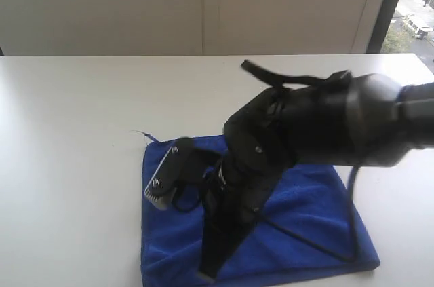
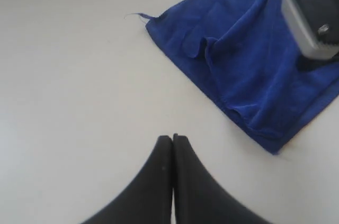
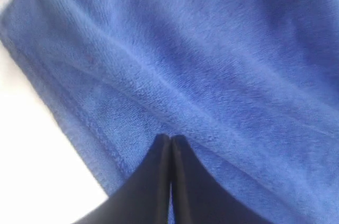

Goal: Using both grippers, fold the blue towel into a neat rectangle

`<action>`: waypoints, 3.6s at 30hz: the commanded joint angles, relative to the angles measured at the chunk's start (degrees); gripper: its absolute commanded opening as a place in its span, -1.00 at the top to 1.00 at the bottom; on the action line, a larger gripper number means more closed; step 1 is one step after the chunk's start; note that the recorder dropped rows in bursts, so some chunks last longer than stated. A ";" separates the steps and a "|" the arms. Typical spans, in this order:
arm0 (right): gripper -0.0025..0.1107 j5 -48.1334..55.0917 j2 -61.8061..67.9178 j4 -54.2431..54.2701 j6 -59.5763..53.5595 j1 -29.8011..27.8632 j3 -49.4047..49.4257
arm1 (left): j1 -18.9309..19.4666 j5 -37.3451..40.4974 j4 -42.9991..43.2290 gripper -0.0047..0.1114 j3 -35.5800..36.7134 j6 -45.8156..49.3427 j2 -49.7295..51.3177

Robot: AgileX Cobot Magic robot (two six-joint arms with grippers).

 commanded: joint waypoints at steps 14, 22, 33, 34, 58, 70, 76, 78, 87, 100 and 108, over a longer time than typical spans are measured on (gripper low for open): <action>0.96 -5.34 -19.98 -1.10 7.30 -2.83 14.99 | 22.96 17.39 -65.81 0.92 -44.30 63.26 71.44; 0.96 -17.89 -17.49 3.24 8.33 -2.83 16.80 | 23.25 9.73 -53.42 0.74 -46.45 62.48 76.96; 0.96 -18.06 -1.43 9.36 6.68 -2.83 10.91 | 23.25 5.70 -51.56 0.21 -47.58 65.17 86.20; 0.96 -18.06 -1.34 9.36 6.68 -2.83 10.91 | 23.25 5.42 -51.56 0.21 -47.58 65.95 86.58; 0.96 -19.64 0.60 9.36 6.68 -2.83 10.91 | 20.57 3.56 -56.24 0.21 -47.58 75.99 89.19; 0.96 -19.74 0.60 9.36 6.01 -2.83 10.91 | 20.57 3.83 -52.00 0.26 -47.58 73.27 89.19; 0.96 -19.96 0.60 9.36 6.13 -2.83 11.26 | 20.57 4.28 -52.00 0.35 -47.58 73.27 89.19; 0.96 -20.10 0.60 9.36 6.13 -2.83 11.26 | 20.57 4.56 -52.00 0.35 -47.58 73.27 89.19; 0.96 -20.93 0.60 9.36 6.13 -2.83 11.26 | 20.54 5.03 -52.00 0.35 -47.58 73.27 89.19; 0.96 -20.95 0.60 9.36 6.23 -2.83 11.26 | 20.44 4.23 -53.67 0.68 -47.58 73.27 89.19; 0.96 -22.00 0.65 9.36 6.25 -2.83 12.29 | 20.44 5.15 -52.60 0.92 -47.58 73.27 87.77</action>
